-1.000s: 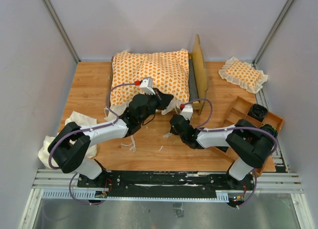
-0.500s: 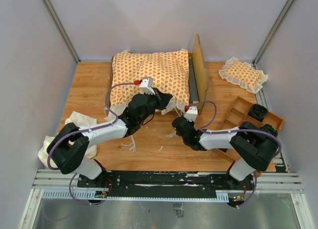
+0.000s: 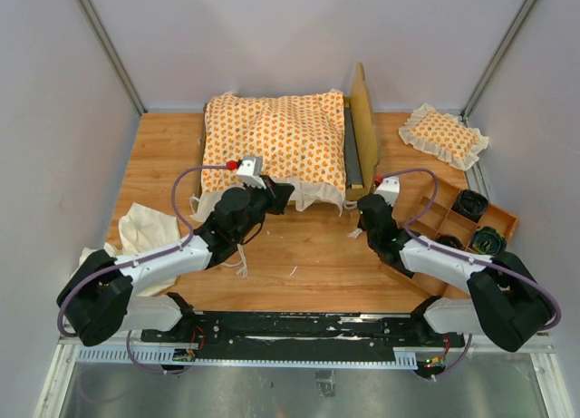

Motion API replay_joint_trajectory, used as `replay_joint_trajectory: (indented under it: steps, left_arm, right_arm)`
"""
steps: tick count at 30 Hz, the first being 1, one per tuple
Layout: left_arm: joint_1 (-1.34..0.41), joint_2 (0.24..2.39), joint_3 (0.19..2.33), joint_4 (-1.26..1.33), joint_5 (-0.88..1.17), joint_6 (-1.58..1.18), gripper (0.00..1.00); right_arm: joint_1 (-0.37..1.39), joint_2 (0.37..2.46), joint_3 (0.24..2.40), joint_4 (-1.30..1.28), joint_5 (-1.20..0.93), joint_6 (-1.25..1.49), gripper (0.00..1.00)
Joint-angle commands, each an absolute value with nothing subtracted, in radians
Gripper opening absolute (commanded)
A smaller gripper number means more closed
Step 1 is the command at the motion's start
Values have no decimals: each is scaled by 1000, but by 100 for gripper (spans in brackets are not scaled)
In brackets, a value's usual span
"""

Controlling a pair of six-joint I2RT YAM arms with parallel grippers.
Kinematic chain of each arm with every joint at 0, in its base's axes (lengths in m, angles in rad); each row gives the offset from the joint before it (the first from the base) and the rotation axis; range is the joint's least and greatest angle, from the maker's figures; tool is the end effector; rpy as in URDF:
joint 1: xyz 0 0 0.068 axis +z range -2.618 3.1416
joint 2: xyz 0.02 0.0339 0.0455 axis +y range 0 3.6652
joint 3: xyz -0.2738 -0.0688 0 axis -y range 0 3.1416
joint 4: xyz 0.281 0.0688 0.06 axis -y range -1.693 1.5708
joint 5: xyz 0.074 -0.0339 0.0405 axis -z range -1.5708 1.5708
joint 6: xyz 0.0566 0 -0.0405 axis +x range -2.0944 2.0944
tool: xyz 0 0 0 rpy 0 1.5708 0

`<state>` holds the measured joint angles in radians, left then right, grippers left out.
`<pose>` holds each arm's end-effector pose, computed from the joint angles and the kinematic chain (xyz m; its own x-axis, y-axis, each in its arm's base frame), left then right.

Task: Set up the pet bed
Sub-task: Tie the ropes to the bed frame.

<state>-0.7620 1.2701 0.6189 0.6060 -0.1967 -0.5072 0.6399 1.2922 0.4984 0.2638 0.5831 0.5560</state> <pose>0.2450 -0.2185 0.2466 -0.2888 -0.3828 -0.8775 0.4525 0.7532 -0.4775 0.2505 0.1476 0.1572 -0.4064 0.2467 -0.8798 0.1143 0.9690 0.2190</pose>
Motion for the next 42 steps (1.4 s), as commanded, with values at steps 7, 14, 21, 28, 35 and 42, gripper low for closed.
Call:
replay_joint_trajectory:
  steps: [7,14,21,28,35,42]
  left_arm:
    - [-751,1117,509,417,-360,-451,0]
    - [-703,985,450,182,-473,-560,0]
    - [-626,890,407,4,-482,-668,0]
    - [-602,877,368,-51,-459,-776,0]
    - [-487,843,394,-91,-444,-703,0]
    - [-412,914,409,-63,-302,-742,0]
  right_arm:
    - [469,1199,505,250,499,373,0]
    - [444,1185,511,249,485,362,0]
    - [418,1120,509,262,503,341,0]
    - [394,1133,523,271,512,335,0]
    - [345,1121,536,275,524,335,0]
    - [317,1140,541,274,516,352,0]
